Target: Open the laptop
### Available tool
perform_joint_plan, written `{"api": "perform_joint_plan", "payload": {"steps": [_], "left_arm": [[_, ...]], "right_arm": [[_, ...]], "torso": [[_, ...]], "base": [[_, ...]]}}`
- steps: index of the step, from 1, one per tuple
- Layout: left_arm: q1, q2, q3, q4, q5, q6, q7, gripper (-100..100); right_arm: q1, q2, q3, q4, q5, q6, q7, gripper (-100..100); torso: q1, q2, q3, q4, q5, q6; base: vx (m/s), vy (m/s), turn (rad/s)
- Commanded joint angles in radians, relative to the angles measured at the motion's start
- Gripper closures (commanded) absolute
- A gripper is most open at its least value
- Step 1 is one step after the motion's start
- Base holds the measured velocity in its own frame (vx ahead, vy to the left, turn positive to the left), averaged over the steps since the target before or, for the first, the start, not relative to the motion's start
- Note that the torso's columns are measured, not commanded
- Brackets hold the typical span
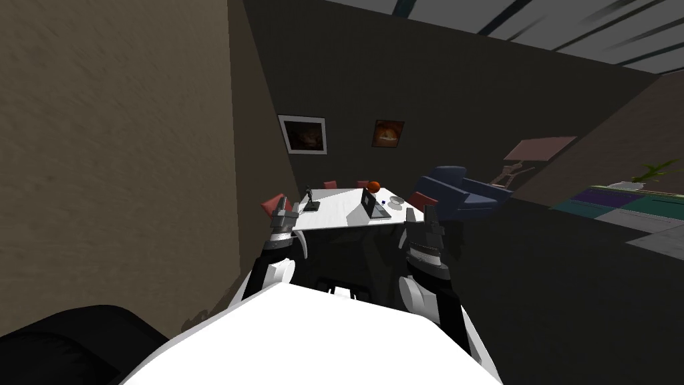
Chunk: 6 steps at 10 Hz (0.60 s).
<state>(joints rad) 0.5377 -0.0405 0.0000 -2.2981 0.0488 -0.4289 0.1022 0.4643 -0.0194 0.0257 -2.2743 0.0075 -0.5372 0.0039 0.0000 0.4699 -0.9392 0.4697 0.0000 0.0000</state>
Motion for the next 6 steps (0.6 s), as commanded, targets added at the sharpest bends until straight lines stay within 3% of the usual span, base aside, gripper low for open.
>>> {"api": "perform_joint_plan", "payload": {"steps": [1,2,3,6], "left_arm": [[0.000,0.000,0.000,0.000,0.000,0.000,0.000,0],[0.000,0.000,0.000,0.000,0.000,0.000,0.000,0],[0.000,0.000,0.000,0.000,0.000,0.000,0.000,0],[0.000,0.000,0.000,0.000,0.000,0.000,0.000,0]], "right_arm": [[0.000,0.000,0.000,0.000,0.000,0.000,0.000,0],[0.000,0.000,0.000,0.000,0.000,0.000,0.000,0],[-0.004,-0.046,-0.006,0.011,0.018,0.006,0.015,-100],[-0.011,-0.107,-0.021,0.034,0.060,0.020,0.051,-100]], "torso": [[0.000,0.074,-0.148,0.074,0.000,0.000],[0.000,0.148,-0.295,0.148,0.000,0.000],[0.000,0.221,-0.443,0.221,0.000,0.000],[0.001,0.266,-0.536,0.267,0.000,0.000]], "base": [[0.000,0.000,0.000],[0.000,0.000,0.000],[0.018,0.011,0.023],[0.029,0.022,0.028]]}}
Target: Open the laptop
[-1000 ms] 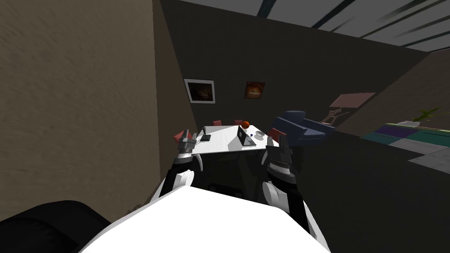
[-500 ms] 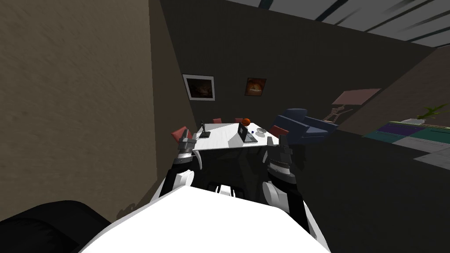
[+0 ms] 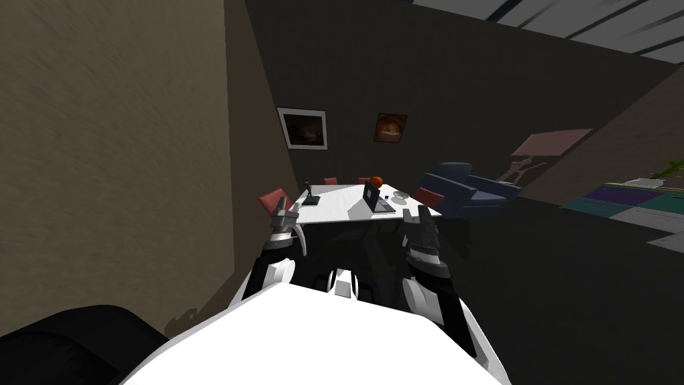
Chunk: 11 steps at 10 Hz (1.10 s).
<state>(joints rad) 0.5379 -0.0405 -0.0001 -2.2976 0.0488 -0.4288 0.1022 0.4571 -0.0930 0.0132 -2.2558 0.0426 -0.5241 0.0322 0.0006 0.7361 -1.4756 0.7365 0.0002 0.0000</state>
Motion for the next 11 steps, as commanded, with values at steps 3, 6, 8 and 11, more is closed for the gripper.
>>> {"api": "perform_joint_plan", "payload": {"steps": [3,6,8,11], "left_arm": [[0.000,0.000,0.000,0.000,0.000,0.000,0.000,0],[0.000,0.000,0.000,0.000,0.000,0.000,0.000,0],[0.000,0.000,0.000,0.000,0.000,0.000,0.000,0],[0.000,0.000,0.000,0.000,0.000,0.000,0.000,0]], "right_arm": [[-0.015,-0.091,-0.028,0.048,0.083,0.026,0.072,-100],[-0.027,-0.143,-0.052,0.084,0.152,0.048,0.130,-100],[-0.036,-0.177,-0.069,0.110,0.201,0.063,0.172,-100],[-0.050,-0.231,-0.096,0.150,0.280,0.088,0.239,-100]], "torso": [[0.000,0.002,0.000,0.001,0.000,0.000],[0.000,0.001,-0.001,0.001,0.000,0.000],[0.000,0.002,0.000,0.002,0.000,0.000],[0.000,0.001,-0.001,0.001,0.000,0.000]], "base": [[0.042,0.028,0.035],[0.053,0.034,0.044],[0.047,0.035,0.043],[0.065,0.039,0.051]]}}
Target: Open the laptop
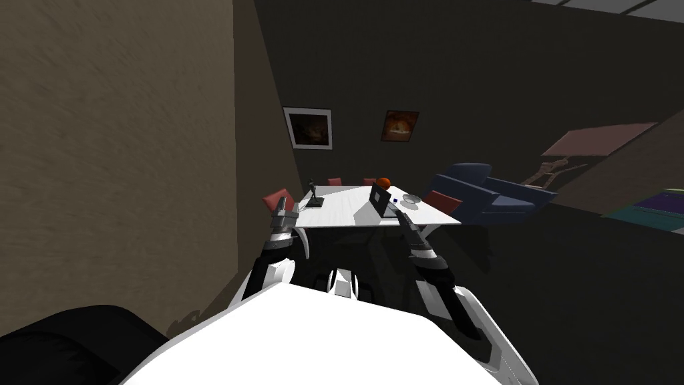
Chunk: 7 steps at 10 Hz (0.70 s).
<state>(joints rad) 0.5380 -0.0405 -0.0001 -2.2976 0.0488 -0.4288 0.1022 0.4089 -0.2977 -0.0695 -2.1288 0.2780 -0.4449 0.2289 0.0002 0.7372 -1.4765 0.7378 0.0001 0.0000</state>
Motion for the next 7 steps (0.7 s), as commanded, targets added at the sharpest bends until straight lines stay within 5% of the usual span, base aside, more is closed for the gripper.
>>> {"api": "perform_joint_plan", "payload": {"steps": [1,7], "left_arm": [[0.000,0.000,0.000,0.000,0.000,0.000,0.000,0],[0.000,0.000,0.000,0.000,0.000,0.000,0.000,0]], "right_arm": [[-0.007,-0.046,-0.022,0.037,0.072,0.018,0.065,-100],[-0.040,-0.181,-0.081,0.136,0.241,0.074,0.208,-100]], "torso": [[0.000,0.000,0.000,0.000,0.000,0.000],[0.000,0.001,0.000,0.000,0.000,0.000]], "base": [[0.059,0.040,0.052],[0.062,0.039,0.052]]}}
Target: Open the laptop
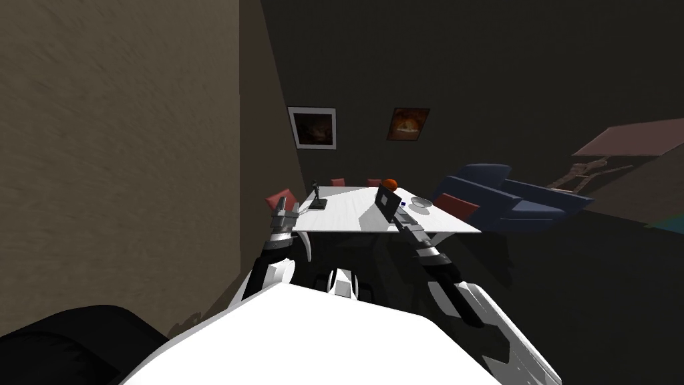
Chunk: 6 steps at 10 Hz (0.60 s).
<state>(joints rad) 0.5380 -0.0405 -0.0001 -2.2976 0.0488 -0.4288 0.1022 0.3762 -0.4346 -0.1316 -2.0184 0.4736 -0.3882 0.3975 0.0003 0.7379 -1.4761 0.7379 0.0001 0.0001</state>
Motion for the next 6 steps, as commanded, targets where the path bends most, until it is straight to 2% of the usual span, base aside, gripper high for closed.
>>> {"api": "perform_joint_plan", "payload": {"steps": [1,6], "left_arm": [[0.000,0.000,0.000,0.000,0.000,0.000,0.000,0],[0.000,0.000,0.000,0.000,0.000,0.000,0.000,0]], "right_arm": [[-0.013,-0.069,-0.029,0.045,0.074,0.028,0.064,-100],[-0.044,-0.193,-0.077,0.144,0.215,0.079,0.183,-100]], "torso": [[0.000,0.000,0.000,0.000,0.000,0.000],[0.000,-0.001,0.000,0.000,0.000,0.000]], "base": [[0.062,0.039,0.049],[0.069,0.034,0.054]]}}
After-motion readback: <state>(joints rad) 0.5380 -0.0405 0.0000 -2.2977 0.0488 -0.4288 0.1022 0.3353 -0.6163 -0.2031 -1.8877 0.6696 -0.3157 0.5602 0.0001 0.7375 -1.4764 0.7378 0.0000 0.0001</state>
